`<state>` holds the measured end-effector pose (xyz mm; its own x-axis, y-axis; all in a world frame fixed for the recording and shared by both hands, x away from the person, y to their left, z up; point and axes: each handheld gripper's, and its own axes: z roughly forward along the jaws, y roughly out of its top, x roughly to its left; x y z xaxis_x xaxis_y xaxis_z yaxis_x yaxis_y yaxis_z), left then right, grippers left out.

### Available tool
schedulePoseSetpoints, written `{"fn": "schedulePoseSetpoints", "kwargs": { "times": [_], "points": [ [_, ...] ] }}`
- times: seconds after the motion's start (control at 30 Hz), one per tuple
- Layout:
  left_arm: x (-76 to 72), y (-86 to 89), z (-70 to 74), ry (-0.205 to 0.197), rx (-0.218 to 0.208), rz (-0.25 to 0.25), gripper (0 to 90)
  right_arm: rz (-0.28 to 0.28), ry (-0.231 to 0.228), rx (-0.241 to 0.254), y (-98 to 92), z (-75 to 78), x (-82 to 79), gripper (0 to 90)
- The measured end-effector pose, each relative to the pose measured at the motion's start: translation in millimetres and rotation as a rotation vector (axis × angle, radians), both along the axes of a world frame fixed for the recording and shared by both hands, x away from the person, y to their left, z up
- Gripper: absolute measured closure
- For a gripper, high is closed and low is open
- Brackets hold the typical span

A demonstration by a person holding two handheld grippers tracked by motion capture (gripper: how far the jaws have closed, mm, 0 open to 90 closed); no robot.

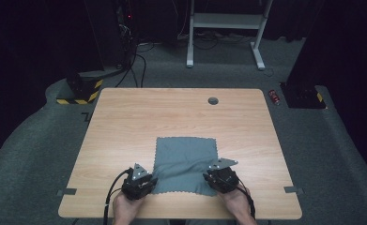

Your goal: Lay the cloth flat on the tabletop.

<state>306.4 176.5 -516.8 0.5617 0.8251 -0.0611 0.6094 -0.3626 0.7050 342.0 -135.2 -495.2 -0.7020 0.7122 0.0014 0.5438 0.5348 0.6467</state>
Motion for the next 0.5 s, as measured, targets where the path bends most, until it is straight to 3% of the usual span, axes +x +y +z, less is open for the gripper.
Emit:
{"fn": "schedulePoseSetpoints", "kwargs": {
  "times": [0.1,0.33,0.37,0.43,0.5],
  "points": [
    [-1.5,1.5,0.7,0.01,0.01,-0.024,88.0,0.003,0.016,-0.03,3.5,-12.6,2.6,76.4],
    [-10.0,2.6,3.4,0.04,0.018,-0.071,89.5,0.021,0.0,-0.056,-11.4,-11.9,-13.3,80.1],
    [-10.5,3.7,4.5,0.051,0.001,-0.071,86.9,0.028,0.004,-0.069,-16.0,-10.7,-17.3,79.7],
    [-8.7,4.6,5.7,0.051,-0.014,-0.062,72.3,0.023,0.013,-0.076,-18.1,-9.6,-17.7,77.1],
    [5.3,8.6,14.6,0.03,-0.036,-0.01,64.1,0.015,0.012,-0.071,-19.0,-8.9,-15.8,75.9]
  ]
}}
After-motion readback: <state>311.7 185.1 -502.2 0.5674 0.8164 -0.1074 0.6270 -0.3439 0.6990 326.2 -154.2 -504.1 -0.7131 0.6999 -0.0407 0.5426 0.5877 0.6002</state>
